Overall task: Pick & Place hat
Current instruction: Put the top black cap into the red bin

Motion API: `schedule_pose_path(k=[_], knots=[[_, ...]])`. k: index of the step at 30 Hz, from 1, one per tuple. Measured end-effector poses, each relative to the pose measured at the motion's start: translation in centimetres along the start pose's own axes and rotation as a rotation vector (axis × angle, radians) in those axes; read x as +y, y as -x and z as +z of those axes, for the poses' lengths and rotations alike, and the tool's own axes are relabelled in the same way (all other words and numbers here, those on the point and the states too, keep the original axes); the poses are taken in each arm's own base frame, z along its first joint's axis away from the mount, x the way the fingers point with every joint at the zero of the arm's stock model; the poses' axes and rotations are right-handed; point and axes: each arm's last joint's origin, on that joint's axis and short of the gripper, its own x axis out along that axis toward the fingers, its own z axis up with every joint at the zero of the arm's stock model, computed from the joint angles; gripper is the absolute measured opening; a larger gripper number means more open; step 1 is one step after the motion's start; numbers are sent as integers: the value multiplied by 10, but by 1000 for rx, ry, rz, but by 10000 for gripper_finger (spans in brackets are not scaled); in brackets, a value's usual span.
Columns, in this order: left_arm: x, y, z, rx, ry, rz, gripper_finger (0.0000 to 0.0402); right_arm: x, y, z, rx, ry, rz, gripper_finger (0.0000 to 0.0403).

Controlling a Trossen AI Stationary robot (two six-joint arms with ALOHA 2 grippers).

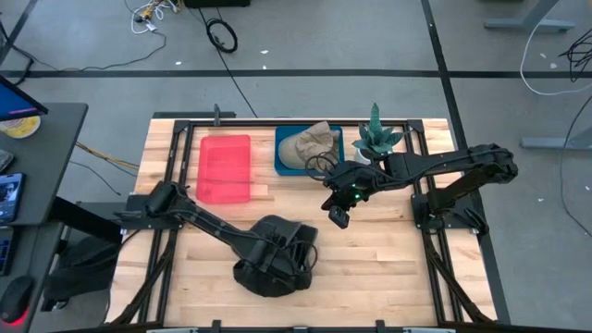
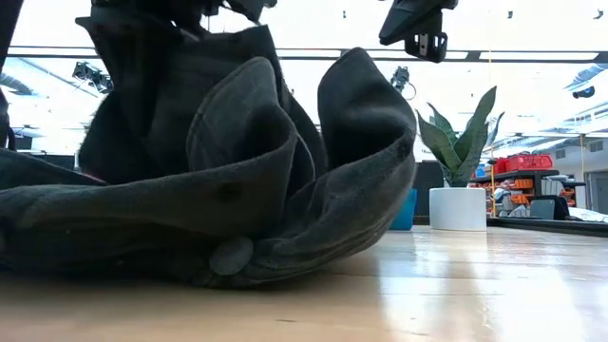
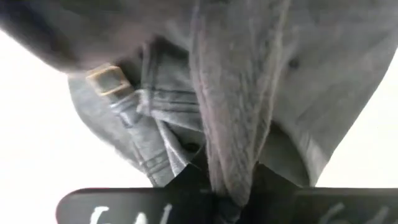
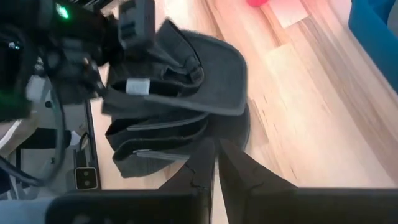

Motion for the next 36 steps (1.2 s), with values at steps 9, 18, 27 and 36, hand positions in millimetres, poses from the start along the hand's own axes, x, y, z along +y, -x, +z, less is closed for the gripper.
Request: schedule_pose_path(k=[9,18,27,36], knots=[[39,63,-44,-114,243,43,9,1,0,2,-24,13,14,25],[78,135,-108,-480,895,2,8,1,0,4,-49,28,-2,25],[94,192,-163,-1073,1446,175,8,2,0,4,-56,37,1,25],[95,192,-169,-1422,1793,545,8,2,0,6,-68,38,9,25]])
